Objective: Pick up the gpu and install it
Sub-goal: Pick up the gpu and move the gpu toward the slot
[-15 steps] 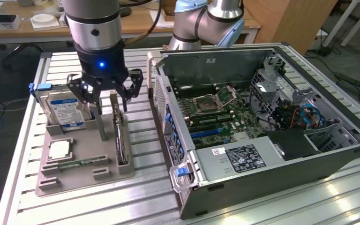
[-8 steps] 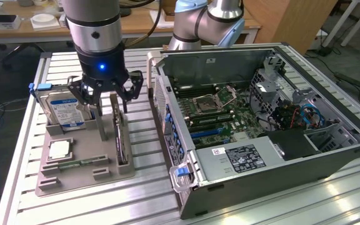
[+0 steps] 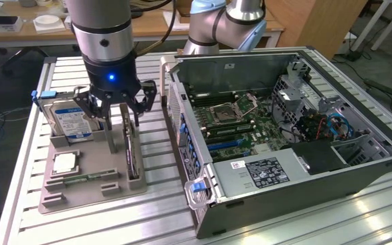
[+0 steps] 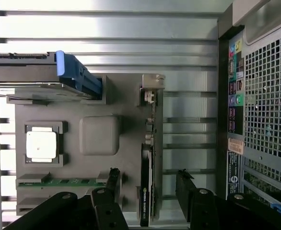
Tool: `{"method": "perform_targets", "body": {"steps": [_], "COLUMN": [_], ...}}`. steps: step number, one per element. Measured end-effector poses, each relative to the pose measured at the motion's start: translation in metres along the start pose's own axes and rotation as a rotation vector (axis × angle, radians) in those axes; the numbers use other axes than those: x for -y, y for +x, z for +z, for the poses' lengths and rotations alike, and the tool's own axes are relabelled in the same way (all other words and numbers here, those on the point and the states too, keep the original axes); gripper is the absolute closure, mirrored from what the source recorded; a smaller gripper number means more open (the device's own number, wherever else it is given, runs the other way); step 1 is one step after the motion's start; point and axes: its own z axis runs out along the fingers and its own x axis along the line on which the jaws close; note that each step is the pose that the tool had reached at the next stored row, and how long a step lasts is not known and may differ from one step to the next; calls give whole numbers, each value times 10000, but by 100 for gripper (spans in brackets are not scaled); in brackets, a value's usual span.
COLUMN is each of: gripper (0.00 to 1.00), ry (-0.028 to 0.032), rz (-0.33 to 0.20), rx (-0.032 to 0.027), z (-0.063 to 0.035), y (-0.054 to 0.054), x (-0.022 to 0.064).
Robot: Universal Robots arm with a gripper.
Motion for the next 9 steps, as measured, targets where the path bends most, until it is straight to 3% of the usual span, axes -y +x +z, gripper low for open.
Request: {"method": "perform_targets", "body": {"steps": [9], "gripper": [41], "ry": [-2], "rz": [2], "rx": [2], "z": [27], "y": [0], "x": [61]}}
